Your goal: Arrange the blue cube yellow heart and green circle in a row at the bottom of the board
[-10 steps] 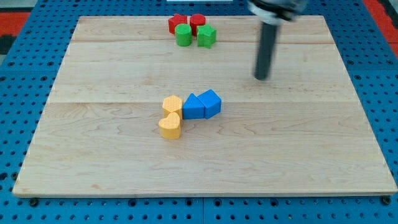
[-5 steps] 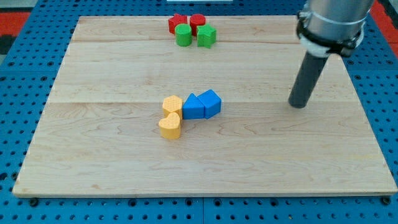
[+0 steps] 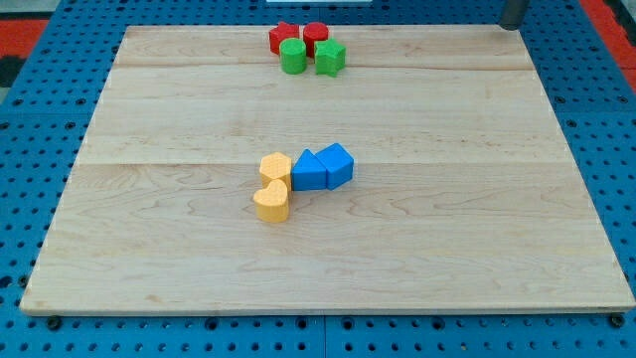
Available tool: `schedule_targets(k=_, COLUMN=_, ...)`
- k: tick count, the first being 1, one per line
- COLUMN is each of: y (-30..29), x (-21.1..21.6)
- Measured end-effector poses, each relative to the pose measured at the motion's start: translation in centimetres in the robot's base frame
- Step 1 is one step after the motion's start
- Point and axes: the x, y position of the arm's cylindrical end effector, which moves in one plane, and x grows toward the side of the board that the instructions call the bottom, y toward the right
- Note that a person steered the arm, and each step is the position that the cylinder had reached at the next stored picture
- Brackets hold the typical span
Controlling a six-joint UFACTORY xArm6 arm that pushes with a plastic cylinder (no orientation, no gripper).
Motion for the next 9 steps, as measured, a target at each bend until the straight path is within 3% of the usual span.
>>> schedule_targets(k=4, y=-3.9, x=0.1)
schedule_targets(k=5, y=-4.5, x=7.2)
schedule_targets(k=7, y=-9.5, x=17.3)
schedule_targets(k=8, y=-7.8, x=16.5)
schedule_targets(k=9, y=-8.1, x=8.6)
